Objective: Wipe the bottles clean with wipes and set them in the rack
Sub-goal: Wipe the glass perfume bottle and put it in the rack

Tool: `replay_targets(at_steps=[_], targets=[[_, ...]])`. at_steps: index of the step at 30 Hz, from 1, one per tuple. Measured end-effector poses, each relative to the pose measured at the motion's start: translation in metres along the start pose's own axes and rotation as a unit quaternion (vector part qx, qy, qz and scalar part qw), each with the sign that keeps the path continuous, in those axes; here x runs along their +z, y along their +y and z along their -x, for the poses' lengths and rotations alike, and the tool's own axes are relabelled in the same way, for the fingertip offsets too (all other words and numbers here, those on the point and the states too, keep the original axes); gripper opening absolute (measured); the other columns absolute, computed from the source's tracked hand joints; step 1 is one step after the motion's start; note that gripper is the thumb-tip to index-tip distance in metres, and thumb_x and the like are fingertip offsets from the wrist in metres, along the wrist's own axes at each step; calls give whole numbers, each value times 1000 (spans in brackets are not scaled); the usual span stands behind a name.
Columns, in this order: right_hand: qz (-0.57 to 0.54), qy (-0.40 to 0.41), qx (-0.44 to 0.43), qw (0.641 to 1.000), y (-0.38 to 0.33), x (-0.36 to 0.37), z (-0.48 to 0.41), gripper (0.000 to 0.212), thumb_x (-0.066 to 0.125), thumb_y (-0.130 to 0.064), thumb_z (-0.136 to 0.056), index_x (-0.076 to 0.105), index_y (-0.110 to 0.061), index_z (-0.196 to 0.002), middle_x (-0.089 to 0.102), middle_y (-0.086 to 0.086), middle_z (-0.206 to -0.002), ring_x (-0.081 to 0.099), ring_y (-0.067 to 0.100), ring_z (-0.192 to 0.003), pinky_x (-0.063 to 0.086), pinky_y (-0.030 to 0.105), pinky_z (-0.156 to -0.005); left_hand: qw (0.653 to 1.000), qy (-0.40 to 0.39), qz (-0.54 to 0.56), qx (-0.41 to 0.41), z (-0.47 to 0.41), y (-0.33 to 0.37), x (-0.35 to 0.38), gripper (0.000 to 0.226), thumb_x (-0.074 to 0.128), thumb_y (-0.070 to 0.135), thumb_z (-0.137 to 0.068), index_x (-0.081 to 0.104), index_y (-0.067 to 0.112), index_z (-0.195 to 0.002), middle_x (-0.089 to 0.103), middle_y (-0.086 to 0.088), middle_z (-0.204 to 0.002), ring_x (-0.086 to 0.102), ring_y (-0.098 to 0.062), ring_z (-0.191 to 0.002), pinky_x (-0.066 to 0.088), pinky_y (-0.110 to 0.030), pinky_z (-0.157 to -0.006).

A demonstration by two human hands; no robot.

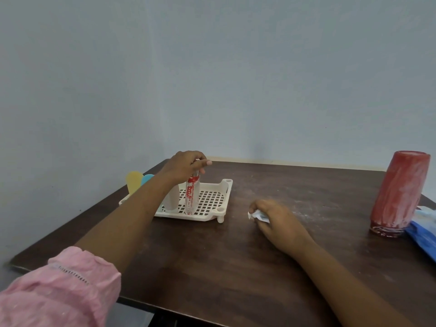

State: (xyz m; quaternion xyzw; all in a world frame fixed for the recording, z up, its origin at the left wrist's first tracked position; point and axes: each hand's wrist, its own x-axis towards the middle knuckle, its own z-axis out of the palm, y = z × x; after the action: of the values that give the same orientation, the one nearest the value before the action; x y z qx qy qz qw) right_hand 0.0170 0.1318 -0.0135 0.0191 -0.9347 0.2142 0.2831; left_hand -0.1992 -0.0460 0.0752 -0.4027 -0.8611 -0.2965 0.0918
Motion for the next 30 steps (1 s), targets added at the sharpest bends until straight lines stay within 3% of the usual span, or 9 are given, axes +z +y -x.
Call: replay_targets(at_steps=[5, 17, 23, 30], targets=[[-4, 2, 3, 1000, -3, -2, 1, 12, 57, -16, -90, 61, -23, -98, 62, -9, -98, 54, 9, -88, 43, 24, -74, 999, -13, -31, -16, 1, -5, -7, 35, 50, 48, -94, 63, 19, -108, 69, 2, -95, 65, -18, -89, 54, -37, -83], [-11, 14, -3, 1000, 1, -5, 3, 12, 59, -15, -86, 61, -25, -93, 62, -12, -94, 54, 5, -86, 44, 23, -75, 1000, -22, -6, -18, 2, 1, -6, 32, 51, 47, -93, 65, 20, -103, 70, 0, -96, 66, -19, -91, 53, -39, -84], [-15, 12, -4, 1000, 1, -5, 3, 13, 59, -15, -87, 61, -26, -93, 62, -13, -95, 54, 3, -86, 40, 16, -73, 999, -38, -4, -34, 4, -1, -11, 35, 51, 48, -93, 65, 17, -104, 70, -1, -97, 64, -19, -91, 50, -36, -83], [-17, 16, -5, 1000, -1, -6, 6, 13, 59, -15, -87, 61, -26, -94, 62, -11, -97, 55, 5, -88, 45, 24, -75, 999, -40, -3, -36, 6, 3, -13, 33, 54, 46, -92, 65, 18, -105, 65, -1, -108, 57, -16, -96, 42, -30, -81]])
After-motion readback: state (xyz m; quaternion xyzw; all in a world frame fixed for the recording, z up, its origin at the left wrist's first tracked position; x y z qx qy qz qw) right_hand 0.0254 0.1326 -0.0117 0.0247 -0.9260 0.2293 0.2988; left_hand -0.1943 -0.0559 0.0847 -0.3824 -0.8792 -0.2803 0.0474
